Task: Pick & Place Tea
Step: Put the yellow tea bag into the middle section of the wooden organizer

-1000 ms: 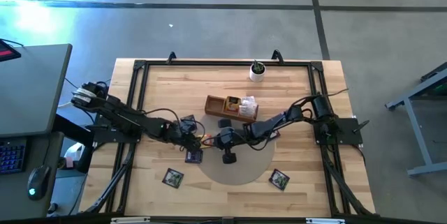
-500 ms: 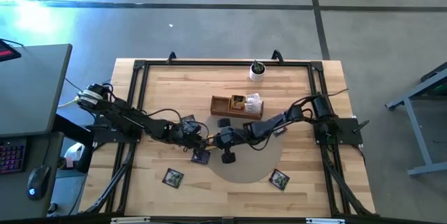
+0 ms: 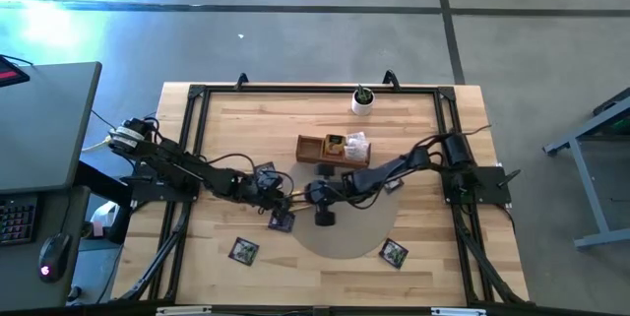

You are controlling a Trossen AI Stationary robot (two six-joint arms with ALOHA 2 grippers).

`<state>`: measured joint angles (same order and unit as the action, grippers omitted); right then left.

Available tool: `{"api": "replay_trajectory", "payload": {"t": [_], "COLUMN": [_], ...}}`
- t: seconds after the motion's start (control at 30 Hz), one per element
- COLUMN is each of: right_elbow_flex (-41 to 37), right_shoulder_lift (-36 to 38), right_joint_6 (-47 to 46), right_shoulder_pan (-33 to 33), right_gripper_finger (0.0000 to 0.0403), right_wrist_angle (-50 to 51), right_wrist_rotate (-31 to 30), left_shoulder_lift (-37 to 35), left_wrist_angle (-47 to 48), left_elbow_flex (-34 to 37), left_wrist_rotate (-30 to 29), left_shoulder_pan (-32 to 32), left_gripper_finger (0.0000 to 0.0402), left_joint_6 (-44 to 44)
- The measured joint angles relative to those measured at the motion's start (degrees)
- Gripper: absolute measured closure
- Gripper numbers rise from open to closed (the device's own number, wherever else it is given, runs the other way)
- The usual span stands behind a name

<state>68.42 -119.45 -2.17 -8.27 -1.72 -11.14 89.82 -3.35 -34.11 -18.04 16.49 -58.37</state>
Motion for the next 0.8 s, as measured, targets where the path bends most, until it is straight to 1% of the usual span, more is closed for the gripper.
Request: {"api": "replay_trajectory", "payload": {"t": [0.2, 0.47, 0.57, 0.8], "right_elbow_flex": [-0.07, -0.07, -0.07, -0.07], "right_shoulder_lift": [-0.73, -0.77, -0.77, -0.77], "right_joint_6": [-0.38, -0.39, -0.39, -0.4], "right_shoulder_pan": [0.07, 0.02, 0.02, -0.02], "right_gripper_finger": [0.0402, 0.0402, 0.0403, 0.0403], "right_wrist_angle": [-4.25, -4.3, -4.21, -3.96], "right_wrist_rotate": [2.6, 2.69, 2.65, 2.67], "left_shoulder_lift": [0.03, 0.09, 0.09, 0.11], "left_wrist_angle": [-0.69, -1.03, -0.92, 0.91], "left_elbow_flex": [0.04, 0.04, 0.04, 0.04], "left_wrist_rotate": [-0.55, -0.53, -0.32, -1.2], "left_shoulder_pan": [0.02, 0.02, 0.0, 0.0], "left_gripper_finger": [0.025, 0.0255, 0.0278, 0.037], "left_joint_6": [-0.09, -0.09, -0.07, 0.05]}}
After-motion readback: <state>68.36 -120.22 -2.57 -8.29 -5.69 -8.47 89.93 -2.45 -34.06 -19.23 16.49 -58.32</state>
